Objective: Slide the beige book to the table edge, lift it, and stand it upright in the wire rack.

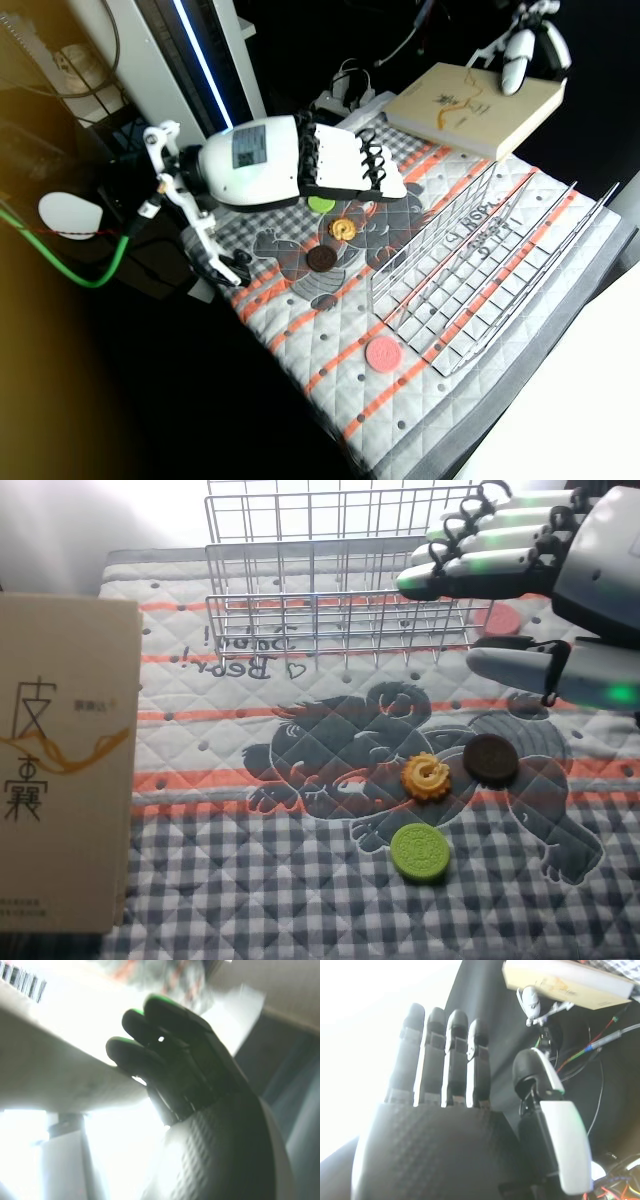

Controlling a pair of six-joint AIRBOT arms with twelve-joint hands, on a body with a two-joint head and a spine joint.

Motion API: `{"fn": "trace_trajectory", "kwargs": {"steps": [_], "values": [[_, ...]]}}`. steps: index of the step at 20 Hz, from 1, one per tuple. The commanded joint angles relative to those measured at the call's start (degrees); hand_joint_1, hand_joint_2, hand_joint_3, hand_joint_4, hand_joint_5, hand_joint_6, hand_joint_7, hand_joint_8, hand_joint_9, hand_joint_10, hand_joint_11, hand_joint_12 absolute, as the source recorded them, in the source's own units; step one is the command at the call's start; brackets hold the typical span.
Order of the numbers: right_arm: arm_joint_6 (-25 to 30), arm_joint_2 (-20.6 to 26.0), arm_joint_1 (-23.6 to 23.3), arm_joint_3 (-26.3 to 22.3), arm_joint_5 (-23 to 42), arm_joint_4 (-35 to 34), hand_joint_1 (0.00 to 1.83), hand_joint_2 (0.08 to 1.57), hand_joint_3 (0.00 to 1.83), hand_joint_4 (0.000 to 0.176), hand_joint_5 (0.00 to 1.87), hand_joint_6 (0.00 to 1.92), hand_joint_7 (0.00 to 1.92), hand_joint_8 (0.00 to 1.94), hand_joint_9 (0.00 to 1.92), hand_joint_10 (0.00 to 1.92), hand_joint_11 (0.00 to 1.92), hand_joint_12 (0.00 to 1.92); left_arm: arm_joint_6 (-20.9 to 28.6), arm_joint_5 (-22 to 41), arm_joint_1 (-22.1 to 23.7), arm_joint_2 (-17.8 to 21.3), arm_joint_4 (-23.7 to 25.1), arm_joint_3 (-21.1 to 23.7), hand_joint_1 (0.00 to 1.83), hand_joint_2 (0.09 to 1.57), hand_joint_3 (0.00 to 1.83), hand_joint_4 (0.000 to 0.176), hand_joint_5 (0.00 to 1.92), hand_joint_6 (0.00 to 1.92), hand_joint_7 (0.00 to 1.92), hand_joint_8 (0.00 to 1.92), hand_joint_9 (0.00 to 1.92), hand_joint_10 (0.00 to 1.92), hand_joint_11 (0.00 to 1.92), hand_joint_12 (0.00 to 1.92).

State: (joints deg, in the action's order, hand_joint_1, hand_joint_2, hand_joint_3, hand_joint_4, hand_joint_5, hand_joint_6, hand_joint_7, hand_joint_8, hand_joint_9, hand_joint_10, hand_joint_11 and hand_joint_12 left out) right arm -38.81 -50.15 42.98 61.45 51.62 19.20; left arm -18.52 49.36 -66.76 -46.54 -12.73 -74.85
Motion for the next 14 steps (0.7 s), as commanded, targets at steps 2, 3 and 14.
{"fn": "trace_trajectory", "kwargs": {"steps": [2,3,14], "values": [[0.11,0.84,0.32,-0.64,7.88,-3.53,0.3,1.41,0.0,0.0,0.52,0.0,0.52,0.01,0.46,0.01,0.43,0.02,-0.15,13.8,-0.79,1.65,-4.86,1.22,1.36,1.09,0.02,0.0,0.85,0.94,1.07,0.86,1.12,0.91,1.0,1.05],[0.11,1.39,1.0,-0.93,9.04,-4.52,0.28,1.42,0.0,0.0,0.52,0.0,0.53,0.01,0.47,0.01,0.42,0.02,-0.62,16.85,-1.14,2.19,-5.57,2.0,1.39,1.09,0.0,0.0,0.87,0.91,1.07,0.84,1.1,1.04,1.0,1.07],[0.11,2.06,3.85,-2.53,11.78,-8.03,0.16,1.4,0.0,0.0,0.5,0.0,0.52,0.0,0.43,0.0,0.38,0.01,-7.98,24.18,8.69,2.46,-6.06,3.03,1.36,1.1,0.0,0.0,0.88,0.97,1.05,0.88,1.08,0.99,1.04,1.03]]}}
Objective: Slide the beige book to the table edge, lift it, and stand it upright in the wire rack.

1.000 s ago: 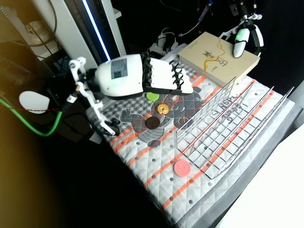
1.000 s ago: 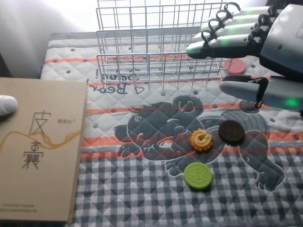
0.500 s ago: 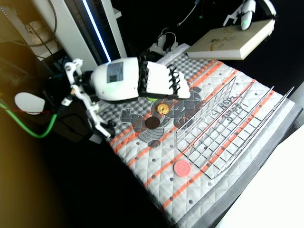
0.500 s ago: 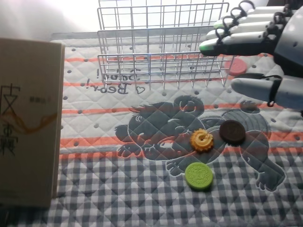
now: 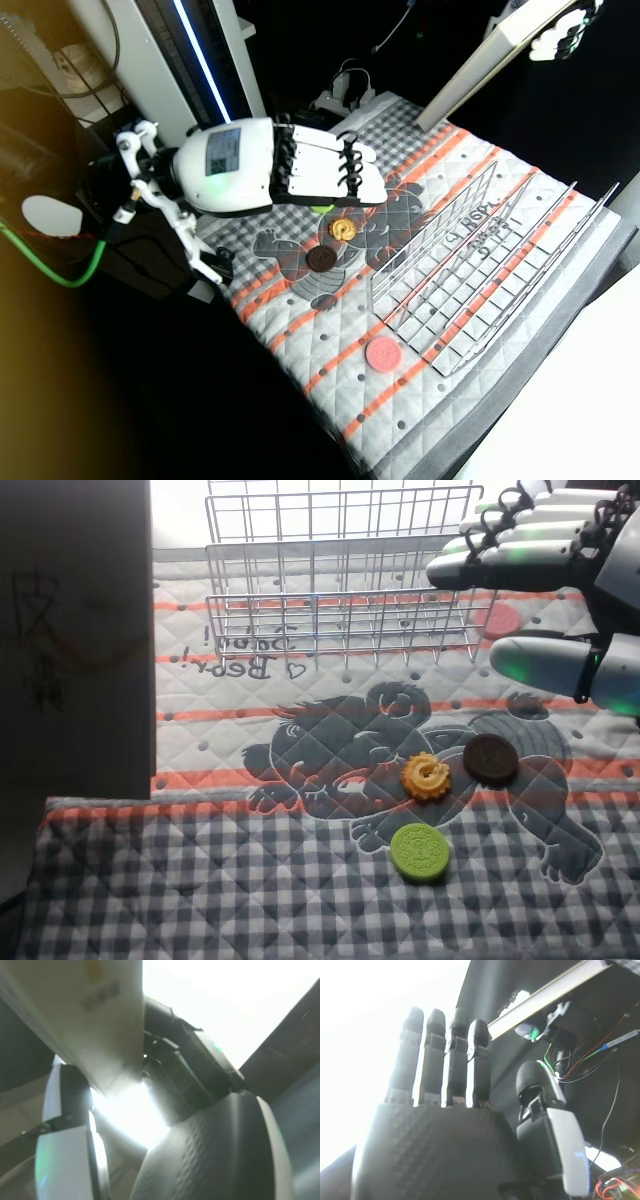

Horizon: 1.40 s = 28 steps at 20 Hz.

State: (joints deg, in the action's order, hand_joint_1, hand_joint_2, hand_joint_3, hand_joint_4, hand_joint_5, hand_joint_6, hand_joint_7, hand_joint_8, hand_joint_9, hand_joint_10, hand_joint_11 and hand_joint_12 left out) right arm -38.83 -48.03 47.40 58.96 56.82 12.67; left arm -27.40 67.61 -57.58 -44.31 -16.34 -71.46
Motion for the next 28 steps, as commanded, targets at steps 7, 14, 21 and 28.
{"fn": "trace_trajectory", "kwargs": {"steps": [7,14,21,28], "values": [[0.13,0.62,4.57,-0.94,10.85,-5.27,0.24,1.39,0.0,0.0,0.53,0.0,0.54,0.0,0.45,0.01,0.38,0.01,-2.08,-4.06,15.93,-6.64,5.92,-5.11,1.4,1.06,0.0,0.0,1.02,0.75,1.09,0.81,1.1,0.98,1.11,0.9],[0.13,-0.05,7.68,-1.59,13.1,-7.7,0.33,1.37,0.0,0.0,0.55,0.0,0.54,0.0,0.46,0.0,0.4,0.02,-3.55,-13.5,32.62,-10.46,15.65,-8.76,1.39,1.08,0.0,0.0,0.93,0.9,1.07,0.8,1.06,1.06,1.1,0.92],[0.13,-1.26,10.63,-1.82,15.08,-10.59,0.27,1.37,0.0,0.0,0.53,0.0,0.52,0.0,0.46,0.0,0.42,0.02,-7.38,-18.2,43.56,-13.56,19.22,-10.25,1.25,1.09,0.0,0.0,0.98,0.86,1.11,0.92,1.23,0.48,1.0,1.08],[0.13,-2.18,11.7,-1.82,15.08,-11.1,0.3,1.36,0.0,0.0,0.53,0.0,0.55,0.0,0.5,0.01,0.44,0.03,-7.82,-19.19,47.22,-15.06,18.82,-11.79,1.26,1.1,0.0,0.0,0.94,0.89,1.12,0.92,1.29,0.34,1.04,1.04]]}}
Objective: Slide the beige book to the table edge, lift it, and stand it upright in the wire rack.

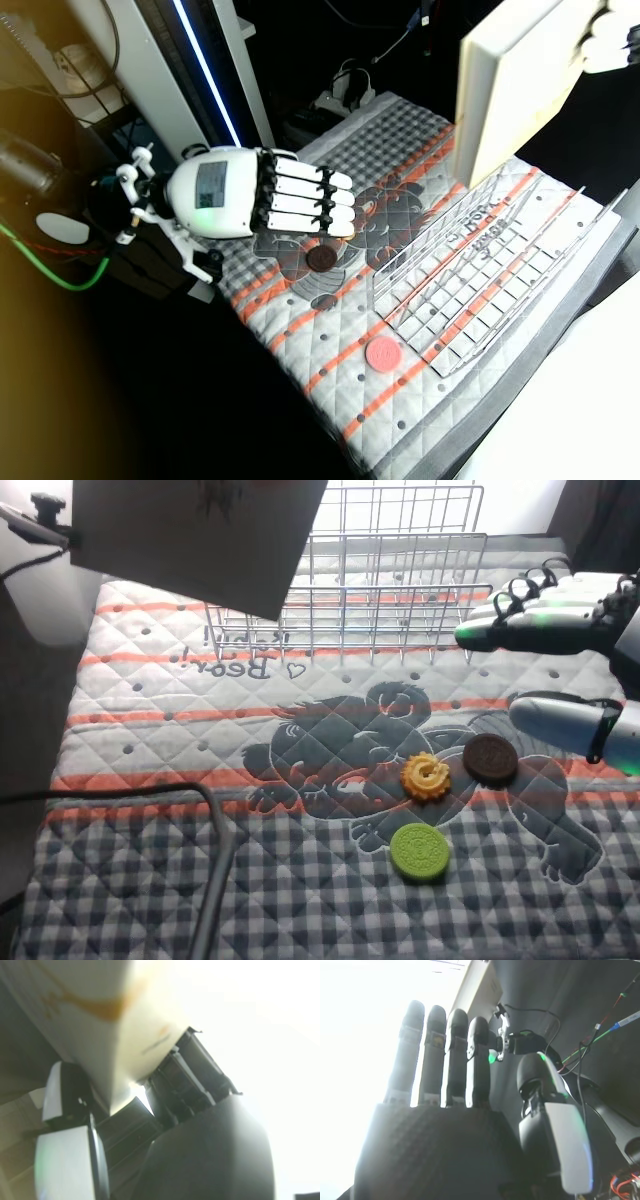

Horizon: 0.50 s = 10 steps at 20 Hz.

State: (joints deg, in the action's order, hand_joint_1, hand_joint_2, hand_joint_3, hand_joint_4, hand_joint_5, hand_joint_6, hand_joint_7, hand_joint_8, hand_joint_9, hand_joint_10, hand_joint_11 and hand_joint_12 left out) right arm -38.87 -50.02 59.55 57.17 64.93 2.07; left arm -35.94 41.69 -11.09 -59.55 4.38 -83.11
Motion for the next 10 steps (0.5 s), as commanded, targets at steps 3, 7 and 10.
{"fn": "trace_trajectory", "kwargs": {"steps": [3,7,10], "values": [[0.17,-0.64,-0.06,-0.11,6.97,-0.77,0.35,1.36,0.0,0.0,0.53,0.0,0.55,0.0,0.51,0.01,0.46,0.03,0.66,6.65,1.46,0.06,-1.9,-0.25,1.26,1.09,0.0,0.0,0.95,0.89,1.13,0.9,1.34,0.21,1.08,1.02],[0.17,-0.84,0.07,-0.08,6.97,-0.9,0.28,1.35,0.0,0.002,0.55,0.0,0.56,0.0,0.51,0.0,0.46,0.03,0.66,7.35,2.25,-0.29,-1.89,-0.2,1.26,1.1,0.0,0.0,0.94,0.91,1.11,0.91,1.38,0.11,1.08,0.96],[0.17,-1.25,0.07,-0.07,7.0,-0.98,0.32,1.35,0.0,0.008,0.56,0.0,0.57,0.0,0.52,0.0,0.49,0.04,0.67,8.06,2.41,-0.92,-1.9,-0.07,1.27,1.09,0.0,0.0,0.96,0.85,1.14,0.89,1.42,0.1,1.09,1.0]]}}
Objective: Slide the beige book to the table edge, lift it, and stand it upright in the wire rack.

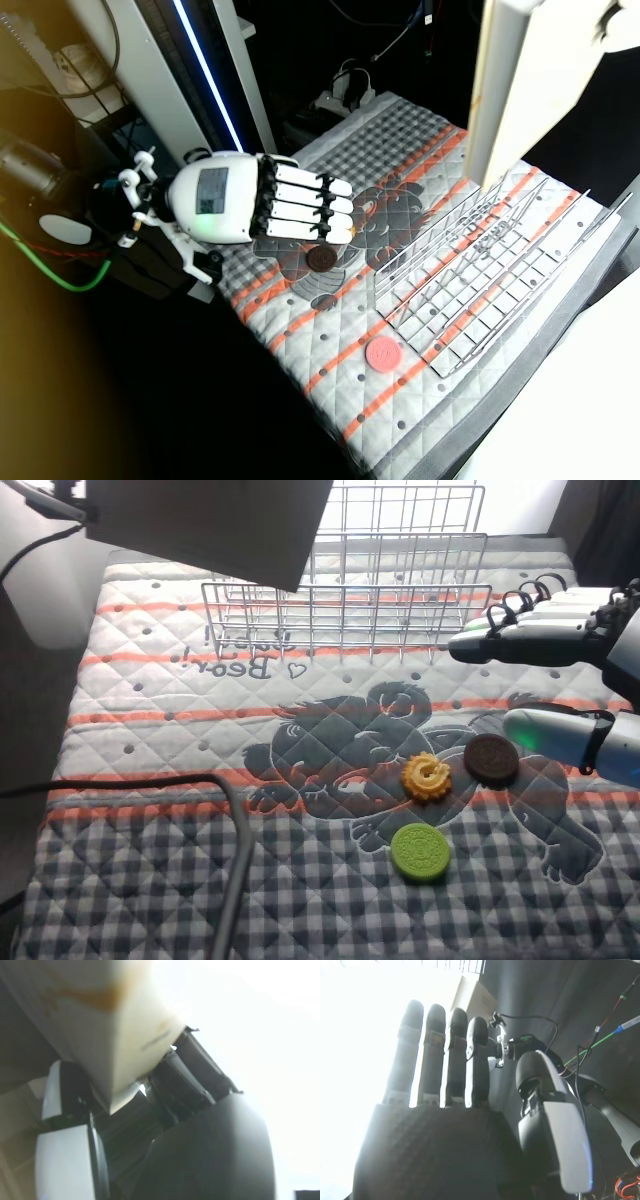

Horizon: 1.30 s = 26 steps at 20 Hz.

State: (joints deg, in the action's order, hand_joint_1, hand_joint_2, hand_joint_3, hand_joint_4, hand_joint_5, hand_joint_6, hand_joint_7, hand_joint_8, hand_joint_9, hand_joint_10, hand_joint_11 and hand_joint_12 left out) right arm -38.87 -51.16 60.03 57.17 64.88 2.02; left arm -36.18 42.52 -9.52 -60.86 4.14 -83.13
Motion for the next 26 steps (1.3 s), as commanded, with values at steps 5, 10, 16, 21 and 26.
{"fn": "trace_trajectory", "kwargs": {"steps": [5,10,16,21,26], "values": [[0.17,-1.02,-0.3,0.16,7.05,-0.93,0.34,1.36,0.0,0.01,0.56,0.0,0.57,0.0,0.52,0.0,0.49,0.04,0.9,7.46,1.8,-1.0,-1.37,-0.59,1.26,1.09,0.0,0.0,0.95,0.94,1.14,0.83,1.41,0.04,1.11,0.84],[0.17,-1.91,0.07,0.47,7.05,-0.92,0.31,1.36,0.0,0.032,0.55,0.0,0.55,0.0,0.53,0.0,0.5,0.04,0.89,8.3,2.69,-2.64,-1.31,-1.56,1.27,1.07,0.0,0.0,1.02,0.8,1.17,0.81,1.43,0.02,1.1,0.84],[0.17,-2.16,0.46,0.6,7.05,-0.89,0.28,1.36,0.0,0.032,0.55,0.0,0.54,0.0,0.53,0.0,0.49,0.04,0.91,8.57,2.29,-4.99,-1.68,-2.86,1.29,1.05,0.0,0.0,1.05,0.72,1.23,0.74,1.47,0.02,1.15,0.83],[0.17,-2.27,0.64,0.64,7.06,-0.61,0.29,1.35,0.0,0.046,0.55,0.0,0.54,0.0,0.52,0.0,0.5,0.04,0.77,9.23,2.02,-5.41,-2.35,-3.54,1.39,1.08,0.0,0.0,0.91,0.85,1.02,0.91,1.12,0.98,1.11,0.77],[0.17,-2.15,0.86,0.64,7.17,-0.62,0.31,1.33,0.0,0.041,0.55,0.0,0.54,0.0,0.51,0.0,0.49,0.04,0.46,10.33,0.08,-5.41,-4.63,-3.76,1.37,1.06,0.0,0.0,0.98,0.83,1.11,0.74,1.19,0.78,1.13,0.79]]}}
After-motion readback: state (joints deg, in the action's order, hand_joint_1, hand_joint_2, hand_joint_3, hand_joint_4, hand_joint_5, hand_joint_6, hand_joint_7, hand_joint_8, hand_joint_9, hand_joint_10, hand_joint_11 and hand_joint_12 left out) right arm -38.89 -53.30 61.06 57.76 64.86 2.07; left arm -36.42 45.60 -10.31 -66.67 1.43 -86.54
